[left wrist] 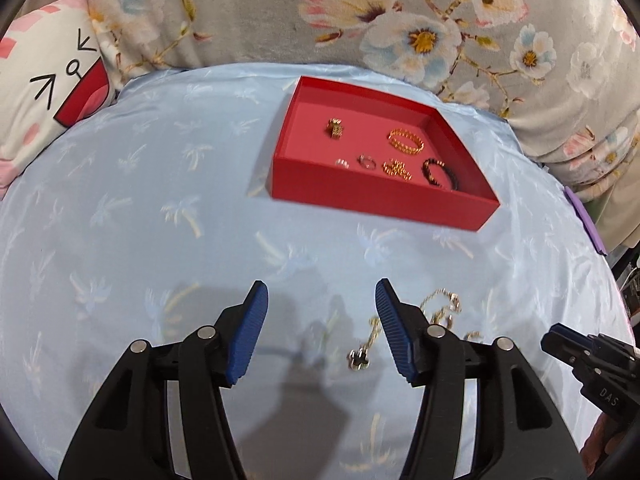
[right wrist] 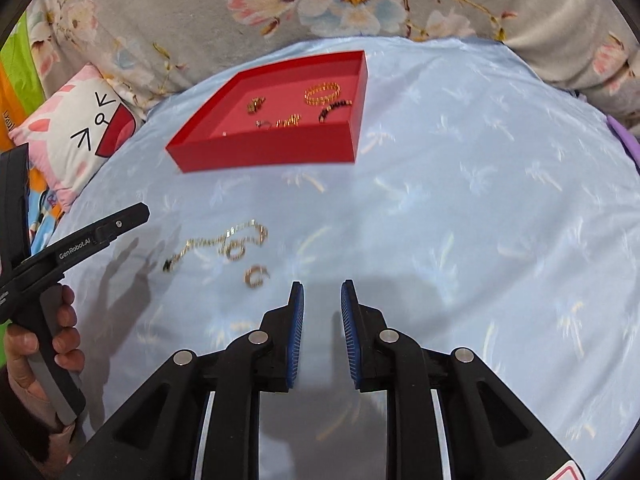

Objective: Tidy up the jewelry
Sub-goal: 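Grasp the gold stone ring with the right tool while the left tool nears the clover necklace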

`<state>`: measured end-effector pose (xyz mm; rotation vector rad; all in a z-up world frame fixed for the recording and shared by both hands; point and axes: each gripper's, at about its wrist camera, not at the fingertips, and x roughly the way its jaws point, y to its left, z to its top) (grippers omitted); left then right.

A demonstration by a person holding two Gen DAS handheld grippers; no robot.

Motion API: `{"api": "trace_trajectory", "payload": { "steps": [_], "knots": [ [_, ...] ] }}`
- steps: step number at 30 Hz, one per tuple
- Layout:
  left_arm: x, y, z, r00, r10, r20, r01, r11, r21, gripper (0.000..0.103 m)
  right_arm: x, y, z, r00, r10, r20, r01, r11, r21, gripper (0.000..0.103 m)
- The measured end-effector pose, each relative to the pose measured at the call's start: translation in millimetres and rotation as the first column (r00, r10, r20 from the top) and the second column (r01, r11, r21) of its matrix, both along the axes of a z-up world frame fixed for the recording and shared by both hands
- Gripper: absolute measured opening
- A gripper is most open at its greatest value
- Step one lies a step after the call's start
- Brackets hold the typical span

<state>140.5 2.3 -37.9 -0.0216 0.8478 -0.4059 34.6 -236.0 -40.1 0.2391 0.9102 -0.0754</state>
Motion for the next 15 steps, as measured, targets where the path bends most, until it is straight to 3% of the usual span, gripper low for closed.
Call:
{"api": "trace_trajectory", "payload": {
  "steps": [15],
  "knots": [
    [-35.8,5.0,-12.9,0.999,0.013,-0.050,-0.012,1.000,0.015,0.054,-33.0,28.3,-23.1,0.998,0.041,-0.047,-0.039,0.998,0.058,0.024]
  ]
}}
